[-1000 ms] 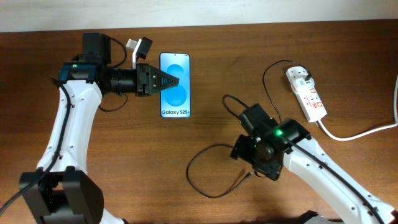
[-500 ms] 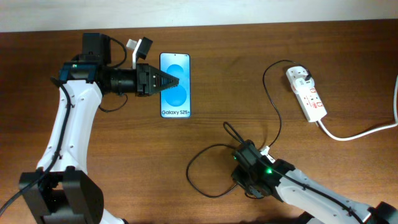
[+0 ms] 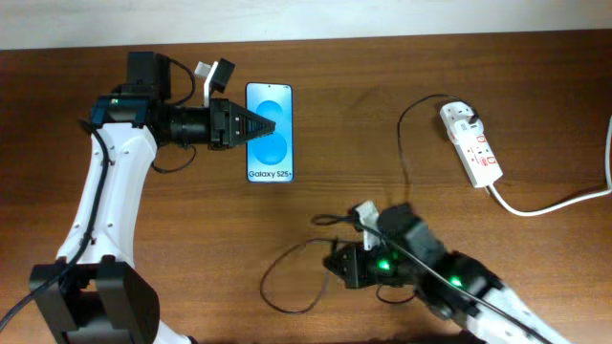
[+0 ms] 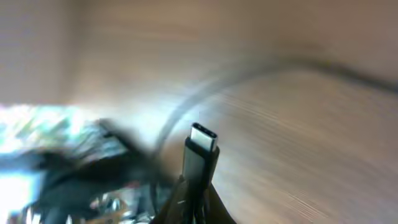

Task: Plug charger to phone and switch on socket

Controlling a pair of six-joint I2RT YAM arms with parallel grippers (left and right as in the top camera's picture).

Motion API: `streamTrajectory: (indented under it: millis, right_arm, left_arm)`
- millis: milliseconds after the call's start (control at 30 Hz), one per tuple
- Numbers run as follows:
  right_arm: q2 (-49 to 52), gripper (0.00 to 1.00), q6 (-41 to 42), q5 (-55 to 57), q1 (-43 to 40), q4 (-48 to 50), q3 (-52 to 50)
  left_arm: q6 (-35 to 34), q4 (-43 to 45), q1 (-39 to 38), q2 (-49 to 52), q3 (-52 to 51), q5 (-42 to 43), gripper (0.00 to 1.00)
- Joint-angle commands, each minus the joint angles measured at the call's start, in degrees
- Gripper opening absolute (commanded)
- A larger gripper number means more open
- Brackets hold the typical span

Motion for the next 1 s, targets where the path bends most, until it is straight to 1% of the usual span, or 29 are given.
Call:
streamTrajectory:
  millis: [0,133,300,500,600,767,867,967]
  right_arm:
    - [-5.2,0.04,-8.5,-8.2,0.2,1.2,1.9]
    - [-1.7,0.04,-9.9,-11.4,0.2,6.6,2.4]
    - [5.2,0.04,-12.2,-11.8,0.2,6.5,7.1]
    - [15.1,0.04,-12.3,-11.3,0.3,6.5,13.9]
    - [16.1,0.04,-12.3,-10.7,0.3,6.5,15.6]
    - [16.1,0.04,-11.2,-6.4,0.4,6.6,16.9]
    - [16.1,0.04,-10.9,-1.7,3.0,6.5,17.6]
    - [16.4,0.04,-10.8,-0.1,4.0,6.6,17.8]
  left_arm:
    - [-0.1,0.1,0.1,-1.2,0.5,2.6,0.00]
    - [-0.1,0.1,-1.7,-1.2,0.5,2.3,0.00]
    - [0.4,0.1,-5.0,-1.2,0.5,-2.3,0.00]
    - [0.3,0.1,-5.4,-1.2,0.5,-2.6,0.00]
    - [0.3,0.0,-5.4,-1.2,0.5,-2.6,0.00]
    - [0.3,0.0,-5.4,-1.2,0.5,-3.4,0.00]
    - [0.3,0.0,-5.4,-1.2,0.5,-3.8,0.00]
    - [0.3,0.0,-5.4,-1.2,0.5,-3.8,0.00]
